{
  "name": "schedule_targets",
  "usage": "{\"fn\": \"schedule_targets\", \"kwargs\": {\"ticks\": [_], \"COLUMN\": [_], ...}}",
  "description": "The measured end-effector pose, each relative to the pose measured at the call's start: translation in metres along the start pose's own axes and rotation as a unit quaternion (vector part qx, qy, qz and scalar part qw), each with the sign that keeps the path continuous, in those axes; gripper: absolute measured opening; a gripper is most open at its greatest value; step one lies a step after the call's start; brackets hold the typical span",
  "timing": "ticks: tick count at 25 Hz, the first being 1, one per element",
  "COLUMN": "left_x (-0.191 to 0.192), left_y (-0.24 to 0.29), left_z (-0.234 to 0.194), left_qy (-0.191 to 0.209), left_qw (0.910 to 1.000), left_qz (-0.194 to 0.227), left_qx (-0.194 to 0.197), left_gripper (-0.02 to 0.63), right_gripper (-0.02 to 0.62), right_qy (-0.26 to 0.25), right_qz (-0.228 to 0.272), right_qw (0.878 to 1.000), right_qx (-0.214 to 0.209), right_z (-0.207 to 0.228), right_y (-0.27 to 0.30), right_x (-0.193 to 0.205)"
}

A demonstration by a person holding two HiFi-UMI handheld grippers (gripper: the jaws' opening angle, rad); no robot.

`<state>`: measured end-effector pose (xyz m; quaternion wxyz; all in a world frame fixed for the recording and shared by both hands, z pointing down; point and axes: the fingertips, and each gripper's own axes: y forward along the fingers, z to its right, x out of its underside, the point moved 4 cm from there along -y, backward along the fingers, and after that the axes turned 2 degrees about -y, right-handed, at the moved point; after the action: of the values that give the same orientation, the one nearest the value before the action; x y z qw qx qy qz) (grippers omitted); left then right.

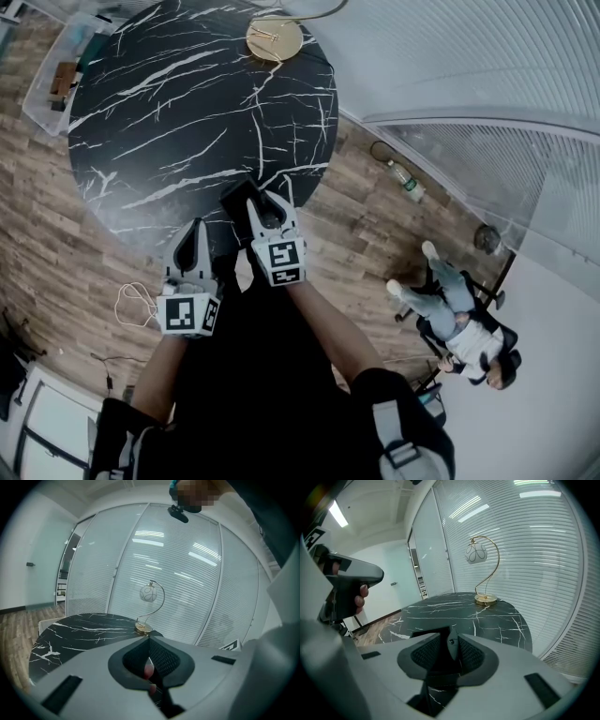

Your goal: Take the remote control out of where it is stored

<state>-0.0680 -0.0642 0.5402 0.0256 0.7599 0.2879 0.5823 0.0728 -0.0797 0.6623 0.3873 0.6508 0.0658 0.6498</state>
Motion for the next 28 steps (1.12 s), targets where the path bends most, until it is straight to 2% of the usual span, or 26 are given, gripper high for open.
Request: {"fn": "schedule_targets", "kwargs": {"ticks": [28], "left_x": [0.001], "left_y": [-0.014], "left_z": [-0.007], "left_qy": [-0.006], "left_qw": [0.9999], "left_qz": [0.010], "left_qx": [-0.001], "left_gripper": [-0.003], "right_gripper": [0.094], "right_qy": [-0.021], "right_qz": [0.005], "right_qw": [1.000], "right_qx": [0.007], "right_z": [-0.011], "right_y": [-0.009], "right_x": [-0.002]}}
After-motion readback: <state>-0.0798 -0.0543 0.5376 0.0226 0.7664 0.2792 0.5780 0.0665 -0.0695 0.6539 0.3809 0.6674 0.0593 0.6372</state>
